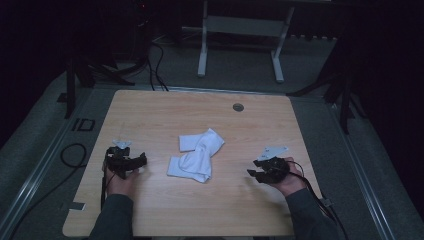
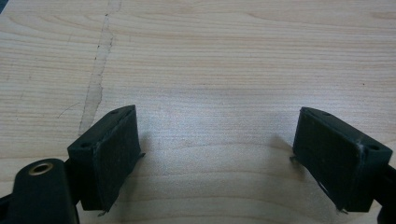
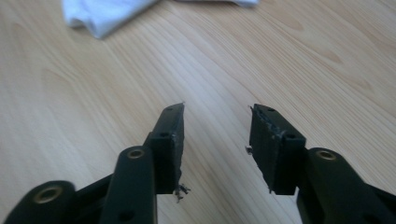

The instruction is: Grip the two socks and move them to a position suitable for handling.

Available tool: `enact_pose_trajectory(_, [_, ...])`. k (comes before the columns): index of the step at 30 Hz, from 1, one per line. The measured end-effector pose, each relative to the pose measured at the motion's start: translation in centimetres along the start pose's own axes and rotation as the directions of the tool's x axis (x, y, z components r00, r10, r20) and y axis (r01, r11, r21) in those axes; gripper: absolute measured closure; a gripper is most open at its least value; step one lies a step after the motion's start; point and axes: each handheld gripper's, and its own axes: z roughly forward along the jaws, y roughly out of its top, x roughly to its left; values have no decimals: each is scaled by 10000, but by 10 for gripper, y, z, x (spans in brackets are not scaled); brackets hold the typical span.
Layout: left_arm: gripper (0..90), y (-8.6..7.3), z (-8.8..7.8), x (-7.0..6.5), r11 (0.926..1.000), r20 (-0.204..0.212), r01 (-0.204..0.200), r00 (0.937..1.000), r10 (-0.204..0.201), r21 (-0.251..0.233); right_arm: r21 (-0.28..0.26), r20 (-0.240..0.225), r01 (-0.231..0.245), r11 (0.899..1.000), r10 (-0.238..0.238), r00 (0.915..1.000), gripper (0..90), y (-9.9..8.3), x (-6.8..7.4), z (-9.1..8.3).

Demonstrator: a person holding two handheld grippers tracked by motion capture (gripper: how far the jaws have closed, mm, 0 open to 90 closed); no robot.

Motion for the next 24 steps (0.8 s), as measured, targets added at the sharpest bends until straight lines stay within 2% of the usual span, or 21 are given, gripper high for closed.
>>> enact_pose_trajectory(3, [148,0,0,0,10000,37,-49,10000,50,-20,33,-160,357,9994,-356,9992,593,12,7,5])
enact_pose_trajectory(8, [148,0,0,0,9999,88,-102,9999,102,-39,55,-309,685,9976,-683,9972,641,23,15,10])
enact_pose_trajectory(14, [148,-1,0,0,9999,108,-128,9999,129,-41,158,-557,1279,9917,-1268,9904,690,42,27,21])
enact_pose_trajectory(18, [148,-1,0,0,9999,113,-139,9998,140,-40,208,-665,1649,9861,-1633,9843,782,53,35,29])
enact_pose_trajectory(19, [148,-1,0,0,9999,113,-139,9998,140,-40,208,-665,1649,9861,-1633,9843,782,53,35,29])
enact_pose_trajectory(21, [148,-1,0,0,9999,113,-140,9998,141,-42,125,-813,1946,9808,-1929,9778,877,61,40,40])
enact_pose_trajectory(24, [148,-1,0,0,9999,114,-138,9998,138,-44,110,-1003,1965,9804,-1944,9758,895,65,43,51])
